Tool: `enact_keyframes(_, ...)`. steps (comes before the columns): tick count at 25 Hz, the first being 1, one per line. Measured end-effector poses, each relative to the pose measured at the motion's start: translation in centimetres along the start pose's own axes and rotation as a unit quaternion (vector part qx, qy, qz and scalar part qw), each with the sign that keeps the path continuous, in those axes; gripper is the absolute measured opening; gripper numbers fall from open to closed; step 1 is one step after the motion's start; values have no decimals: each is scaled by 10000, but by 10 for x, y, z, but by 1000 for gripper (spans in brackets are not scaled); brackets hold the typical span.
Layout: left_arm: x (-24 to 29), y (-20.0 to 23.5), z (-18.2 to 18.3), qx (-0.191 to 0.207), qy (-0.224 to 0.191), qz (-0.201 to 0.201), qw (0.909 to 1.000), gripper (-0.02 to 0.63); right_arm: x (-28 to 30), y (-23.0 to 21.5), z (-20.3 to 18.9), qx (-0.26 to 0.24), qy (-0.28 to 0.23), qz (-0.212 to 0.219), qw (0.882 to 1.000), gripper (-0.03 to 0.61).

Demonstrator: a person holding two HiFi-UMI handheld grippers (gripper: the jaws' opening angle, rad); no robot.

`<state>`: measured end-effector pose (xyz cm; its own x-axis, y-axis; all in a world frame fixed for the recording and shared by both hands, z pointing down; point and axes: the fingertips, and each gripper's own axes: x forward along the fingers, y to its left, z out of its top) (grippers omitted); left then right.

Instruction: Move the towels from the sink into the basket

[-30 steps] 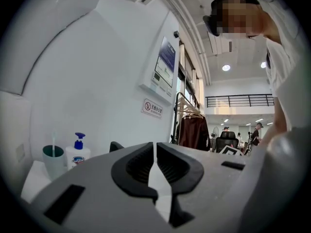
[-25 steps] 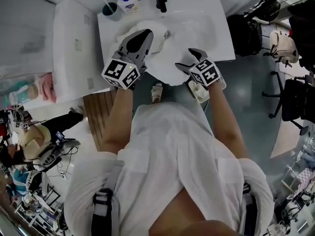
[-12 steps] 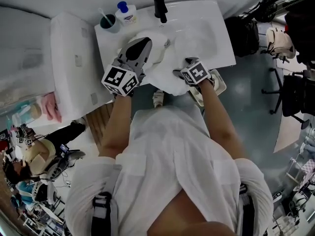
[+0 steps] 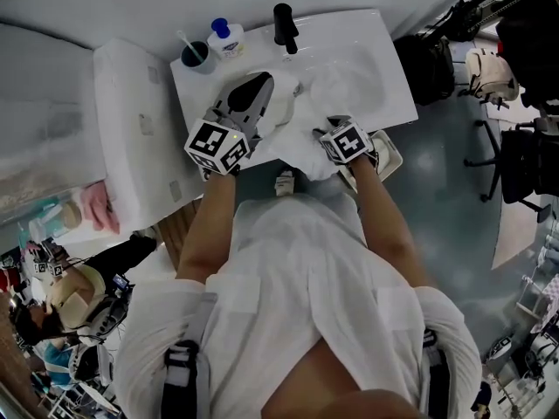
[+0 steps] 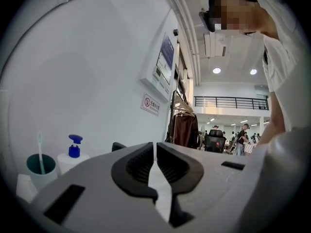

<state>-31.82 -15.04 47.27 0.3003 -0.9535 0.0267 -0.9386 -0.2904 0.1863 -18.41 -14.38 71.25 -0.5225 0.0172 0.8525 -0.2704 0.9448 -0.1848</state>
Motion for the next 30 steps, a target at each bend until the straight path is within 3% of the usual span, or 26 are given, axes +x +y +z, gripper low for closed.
enact_keyframes(4, 2, 1, 6, 23, -68, -117, 9999, 26, -6, -1, 4, 129, -321, -278, 9990, 132)
enact_keyframes(9, 0, -4, 17, 17, -128, -200, 9997, 26, -26, 6, -6, 185, -667, -519, 9962, 121)
enact_keyframes(15, 11, -12, 37, 97, -321, -384, 9987, 26, -75, -3, 7, -213, -1154, -1188, 9860, 118)
enact_keyframes(23, 41, -50, 49, 245, -322, -827, 9958, 26, -169, -27, 32, -740, -2197, -2160, 9485, 118)
enact_keyframes(30, 64, -92, 63, 301, -419, -984, 9938, 26, -250, -46, 32, -728, -3031, -2704, 9109, 118)
